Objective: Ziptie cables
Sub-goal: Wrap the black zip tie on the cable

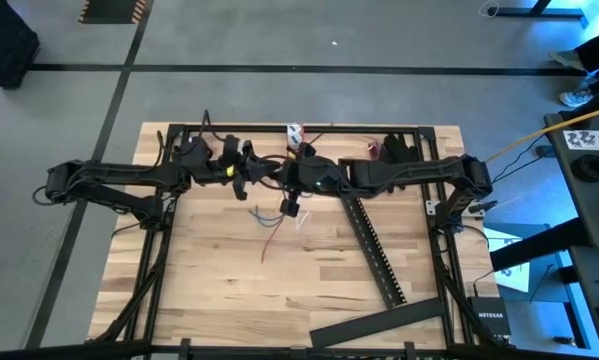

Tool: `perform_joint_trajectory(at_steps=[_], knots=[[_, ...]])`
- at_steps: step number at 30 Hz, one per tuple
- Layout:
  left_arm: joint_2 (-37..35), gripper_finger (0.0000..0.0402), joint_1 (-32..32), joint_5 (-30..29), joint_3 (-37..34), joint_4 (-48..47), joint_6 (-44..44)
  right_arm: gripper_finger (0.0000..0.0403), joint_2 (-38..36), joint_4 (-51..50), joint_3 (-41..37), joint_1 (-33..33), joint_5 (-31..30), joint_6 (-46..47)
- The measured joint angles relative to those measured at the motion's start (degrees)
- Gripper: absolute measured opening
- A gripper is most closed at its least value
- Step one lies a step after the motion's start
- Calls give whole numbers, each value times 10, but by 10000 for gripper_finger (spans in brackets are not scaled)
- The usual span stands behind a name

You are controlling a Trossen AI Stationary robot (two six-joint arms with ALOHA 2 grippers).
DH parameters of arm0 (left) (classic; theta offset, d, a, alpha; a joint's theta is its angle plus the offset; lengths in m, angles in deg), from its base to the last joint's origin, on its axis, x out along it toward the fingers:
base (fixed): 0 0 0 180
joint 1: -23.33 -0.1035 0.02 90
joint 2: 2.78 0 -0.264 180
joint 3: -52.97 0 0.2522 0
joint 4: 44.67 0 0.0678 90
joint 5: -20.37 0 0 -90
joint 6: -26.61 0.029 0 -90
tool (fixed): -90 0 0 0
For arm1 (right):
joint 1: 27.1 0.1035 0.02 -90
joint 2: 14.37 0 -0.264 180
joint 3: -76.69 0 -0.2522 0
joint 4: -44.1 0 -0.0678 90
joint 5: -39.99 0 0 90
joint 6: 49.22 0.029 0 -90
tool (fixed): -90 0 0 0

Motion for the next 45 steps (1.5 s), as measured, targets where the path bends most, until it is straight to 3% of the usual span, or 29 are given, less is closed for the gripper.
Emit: perform_joint_trajectory(at_steps=[8, 16, 26, 32, 39, 45], knots=[[-13, 1, -11, 0, 1, 11, -50, 10, -4, 31, 0, 7, -5, 1], [-41, 1, -24, 0, 2, -33, -10, 10, -4, -46, 81, 11, -10, -16], [-41, 1, -24, 65, 1, -56, 16, 10, 11, -57, 92, 7, 13, -14], [-59, 1, -39, 73, -2, -86, 11, 10, 25, -109, 94, 7, 11, 1], [-130, 1, -72, 71, -1, -242, 57, 10, 16, -225, 94, 7, -19, 39], [-160, 1, -76, 67, 0, -491, 157, 10, 20, -289, 82, 7, 8, 67]])
